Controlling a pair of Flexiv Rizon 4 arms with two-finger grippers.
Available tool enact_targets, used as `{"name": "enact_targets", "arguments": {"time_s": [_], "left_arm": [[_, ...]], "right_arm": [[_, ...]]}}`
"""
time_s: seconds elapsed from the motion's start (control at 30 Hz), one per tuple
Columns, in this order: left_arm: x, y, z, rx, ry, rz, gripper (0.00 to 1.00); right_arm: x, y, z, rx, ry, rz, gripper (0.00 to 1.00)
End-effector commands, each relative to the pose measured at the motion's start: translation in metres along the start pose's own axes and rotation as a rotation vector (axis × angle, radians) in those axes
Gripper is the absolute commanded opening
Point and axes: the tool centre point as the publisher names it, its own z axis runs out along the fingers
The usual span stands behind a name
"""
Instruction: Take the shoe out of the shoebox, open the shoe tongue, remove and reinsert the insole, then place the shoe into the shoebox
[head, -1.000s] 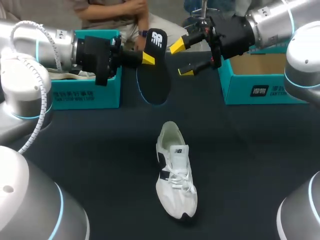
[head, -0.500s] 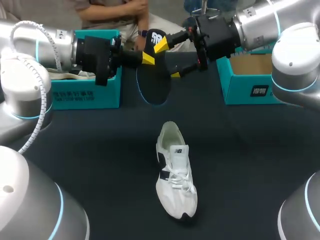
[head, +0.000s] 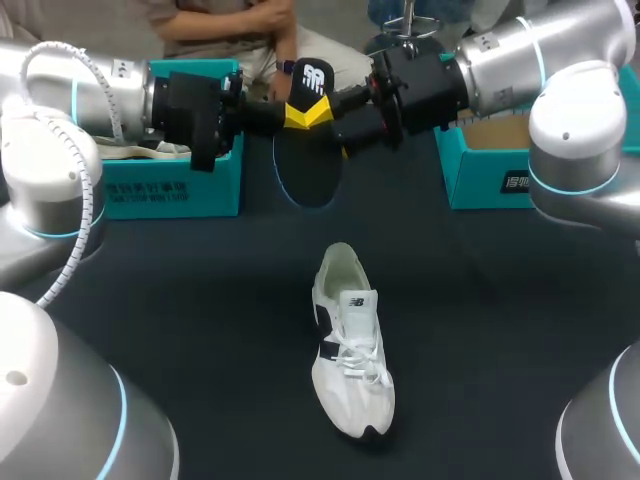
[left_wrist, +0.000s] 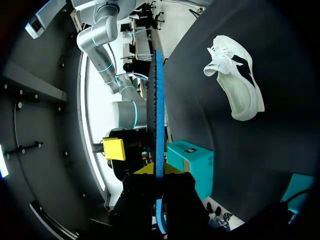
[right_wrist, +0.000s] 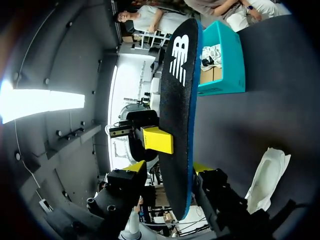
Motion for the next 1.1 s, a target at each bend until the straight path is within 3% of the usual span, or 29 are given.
{"name": "enact_targets", "arguments": {"time_s": [0.03,0.1,0.27,0.43,1.07,1.1], "left_arm": [[0.0005,-0.0001,0.0012,-0.001,-0.001,0.002,0.0],[0.0005,-0.0001,0.0012,-0.001,-0.001,0.002,0.0],[0.0005,-0.0001,0.0012,-0.001,-0.001,0.002,0.0],[0.0005,-0.0001,0.0012,-0.001,-0.001,0.002,0.0],[0.0005,-0.0001,0.0012,-0.001,-0.001,0.002,0.0],[-0.0004,-0.0007,0.0009,0.009,0.006,-0.004,0.29]], "right_arm": [[-0.0016,0.0004,0.0009,-0.004,0.007,-0.002,0.44],[-0.0017,0.0008,0.0009,-0.004,0.009,-0.002,0.36],[-0.0043,0.002,0.0014,-0.005,0.015,-0.001,0.27],[-0.0061,0.0025,0.0005,-0.009,0.016,-0.001,0.0],[-0.0081,0.0012,-0.0026,-0.025,0.006,-0.021,0.0],[-0.0087,0.0013,-0.0034,-0.029,0.002,-0.023,0.0]]}}
